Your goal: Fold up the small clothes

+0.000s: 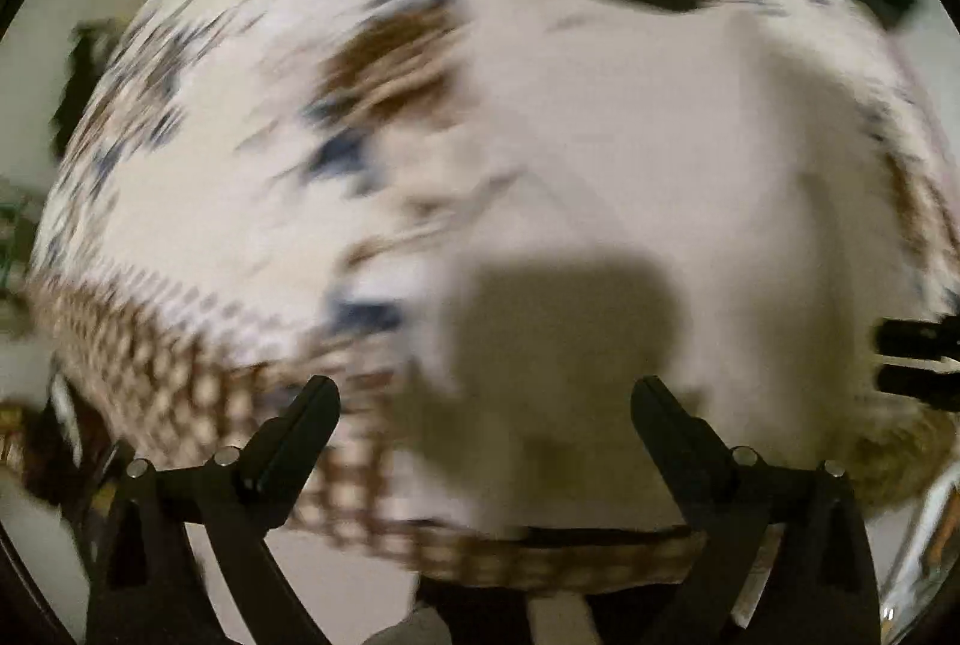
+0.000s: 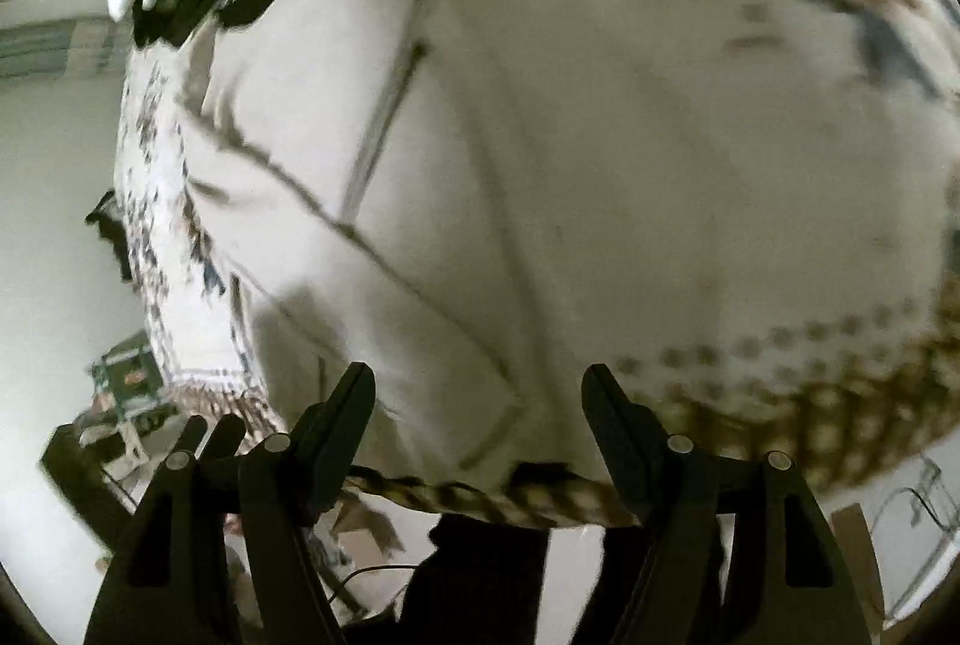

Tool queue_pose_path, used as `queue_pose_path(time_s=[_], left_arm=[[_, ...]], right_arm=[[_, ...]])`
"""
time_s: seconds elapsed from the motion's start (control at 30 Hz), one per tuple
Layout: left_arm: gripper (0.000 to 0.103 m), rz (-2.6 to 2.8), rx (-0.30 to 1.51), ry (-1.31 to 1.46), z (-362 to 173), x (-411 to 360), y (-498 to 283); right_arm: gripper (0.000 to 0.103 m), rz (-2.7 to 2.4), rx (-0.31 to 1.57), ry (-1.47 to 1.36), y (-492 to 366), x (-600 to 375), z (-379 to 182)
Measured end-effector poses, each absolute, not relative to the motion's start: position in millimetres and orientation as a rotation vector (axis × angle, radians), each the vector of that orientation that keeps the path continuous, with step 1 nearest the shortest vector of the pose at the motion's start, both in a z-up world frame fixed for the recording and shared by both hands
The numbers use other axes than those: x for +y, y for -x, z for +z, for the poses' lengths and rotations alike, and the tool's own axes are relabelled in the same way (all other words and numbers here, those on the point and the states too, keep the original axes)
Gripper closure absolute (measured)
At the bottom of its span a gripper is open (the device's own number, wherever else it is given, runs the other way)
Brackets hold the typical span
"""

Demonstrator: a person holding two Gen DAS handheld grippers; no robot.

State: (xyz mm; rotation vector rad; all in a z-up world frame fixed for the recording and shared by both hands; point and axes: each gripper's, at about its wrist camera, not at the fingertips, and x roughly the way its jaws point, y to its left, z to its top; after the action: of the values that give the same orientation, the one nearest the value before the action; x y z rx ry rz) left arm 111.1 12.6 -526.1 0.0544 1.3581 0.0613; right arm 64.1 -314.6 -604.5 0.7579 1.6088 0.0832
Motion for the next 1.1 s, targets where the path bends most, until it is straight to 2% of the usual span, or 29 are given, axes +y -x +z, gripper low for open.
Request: queue_pose_path(time_s=[0.1, 0.13, 0.17, 0.2, 0.33, 0.43, 0.5, 0.57, 0.6, 0.63, 0.67, 0.7, 0.73, 0.77, 0.9, 0.93, 0.97, 1.1], left_arm=[[0.004, 0.146, 1.382, -0.006, -538.6, 56.3, -110.0], [0.004, 0.164, 1.388, 0.015, -541.6, 67.1, -109.0], [0.004, 0.175, 1.398, 0.044, -544.9, 78.4, -107.4], [0.004, 0.176, 1.408, 0.064, -548.1, 82.1, -107.7], [0.004, 0.146, 1.464, 0.158, -564.3, 95.6, -102.6], [0.004, 0.099, 1.512, 0.187, -580.3, 95.0, -98.3], [0.004, 0.058, 1.558, 0.213, -593.9, 89.8, -96.1], [0.006, 0.027, 1.592, 0.223, -606.6, 85.1, -95.4], [0.008, 0.021, 1.6, 0.227, -610.4, 82.9, -96.5], [0.02, 0.017, 1.6, 0.236, -612.9, 81.7, -96.6], [0.044, 0.014, 1.593, 0.244, -612.7, 82.2, -96.7], [0.058, 0.006, 1.576, 0.249, -610.7, 82.1, -96.4], [0.082, 0.001, 1.569, 0.249, -609.2, 81.8, -93.4], [0.092, -0.009, 1.559, 0.26, -606.5, 82.9, -92.3], [0.098, -0.017, 1.525, 0.298, -592.6, 96.1, -88.8], [0.099, -0.022, 1.521, 0.301, -589.1, 99.4, -88.4], [0.099, -0.023, 1.52, 0.302, -586.5, 102.1, -90.1], [0.099, -0.03, 1.505, 0.295, -578.9, 124.5, -82.4]], right_arm=[[0.033, 0.131, 1.685, -0.672, -75.4, -287.0, -634.4], [0.053, 0.143, 1.713, -0.655, -80.5, -278.8, -636.8], [0.084, 0.15, 1.735, -0.638, -79.8, -273.0, -641.9], [0.096, 0.141, 1.724, -0.617, -76.3, -269.4, -643.2], [0.096, 0.051, 1.661, -0.505, -66.9, -274.6, -625.2], [0.095, 0.075, 1.711, -0.518, -63.0, -274.4, -630.0], [0.084, 0.072, 1.742, -0.569, -62.6, -279.6, -628.4], [0.063, 0.027, 1.715, -0.63, -54.3, -301.0, -624.8], [0.06, -0.003, 1.698, -0.669, -49.1, -312.0, -620.5], [0.058, -0.026, 1.692, -0.694, -44.5, -320.2, -620.0], [0.058, -0.056, 1.695, -0.728, -36.9, -328.7, -619.9], [0.058, -0.079, 1.705, -0.76, -28.9, -337.4, -623.3], [0.058, -0.086, 1.719, -0.786, -21.9, -341.7, -629.9], [0.058, -0.093, 1.74, -0.808, -16.6, -345.3, -636.9], [0.058, -0.059, 1.783, -0.919, -4.4, -337.8, -663.6], [0.07, -0.059, 1.764, -0.937, -2.4, -336.5, -663.5], [0.1, -0.069, 1.74, -0.937, -0.3, -335.0, -661.0], [0.101, -0.191, 1.689, -0.871, 11.5, -343.3, -645.0]])
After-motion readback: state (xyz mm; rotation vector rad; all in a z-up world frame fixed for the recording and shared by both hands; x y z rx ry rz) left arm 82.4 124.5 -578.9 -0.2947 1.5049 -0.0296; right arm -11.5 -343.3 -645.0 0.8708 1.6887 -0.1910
